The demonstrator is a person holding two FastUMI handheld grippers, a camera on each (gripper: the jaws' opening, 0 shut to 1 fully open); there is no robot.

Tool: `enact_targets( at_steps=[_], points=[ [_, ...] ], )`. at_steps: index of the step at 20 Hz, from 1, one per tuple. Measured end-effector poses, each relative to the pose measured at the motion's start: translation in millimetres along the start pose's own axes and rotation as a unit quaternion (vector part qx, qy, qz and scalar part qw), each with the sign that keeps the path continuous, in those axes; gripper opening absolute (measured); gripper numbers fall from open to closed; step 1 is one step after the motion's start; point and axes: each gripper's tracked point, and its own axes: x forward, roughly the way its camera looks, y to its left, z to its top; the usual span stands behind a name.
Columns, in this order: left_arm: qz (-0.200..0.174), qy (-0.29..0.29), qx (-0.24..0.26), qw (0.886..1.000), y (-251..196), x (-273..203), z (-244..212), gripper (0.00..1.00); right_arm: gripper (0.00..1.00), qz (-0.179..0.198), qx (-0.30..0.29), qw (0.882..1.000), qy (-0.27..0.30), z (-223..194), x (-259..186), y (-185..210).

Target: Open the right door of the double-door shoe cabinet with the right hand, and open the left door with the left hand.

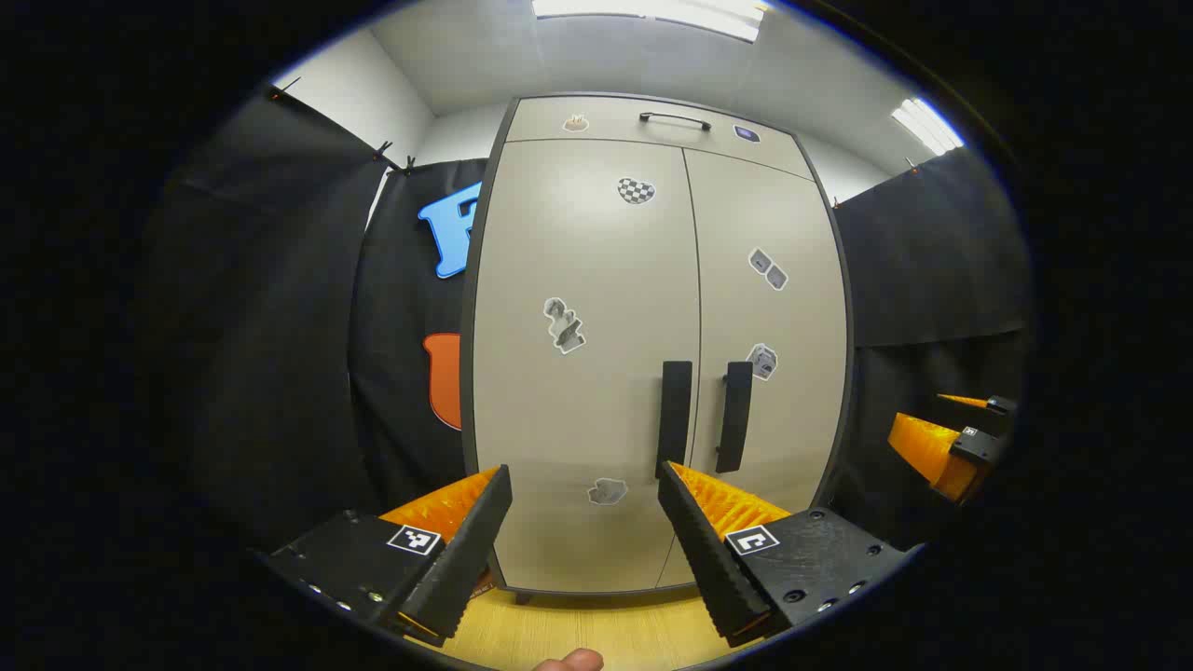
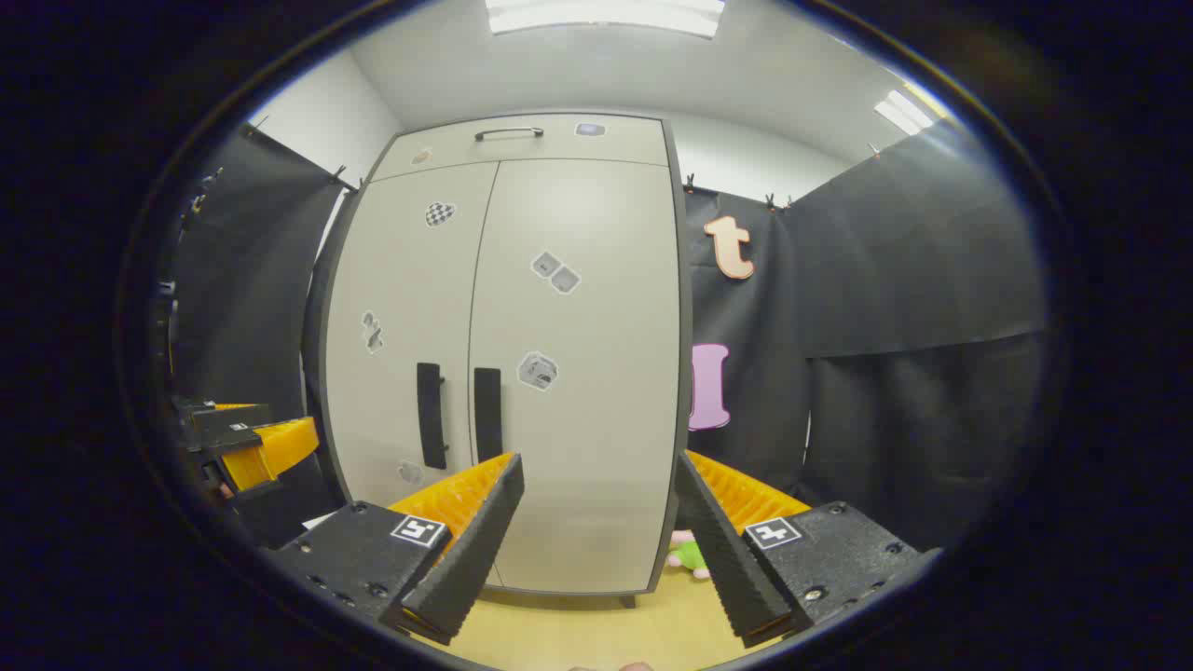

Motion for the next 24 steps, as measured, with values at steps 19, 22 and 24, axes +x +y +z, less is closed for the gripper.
enact_targets(
  at_steps=[19,22,24],
  points=[
    [-0.013,-0.001,-0.008,1.0,1.6,0.3,-6.3,0.95,1.0,0.003,0.003,1.0,0.022,-19.2,36.8,18.5],
    [-0.017,0.004,-0.008,1.0,0.4,-0.6,-10.9,0.95,1.0,0.022,0.008,0.999,0.025,-17.0,58.5,36.7],
    [-0.016,0.006,-0.001,1.0,1.8,-2.0,-11.8,0.95,1.0,0.037,0.017,0.999,0.025,-13.8,73.4,51.0]
  ],
)
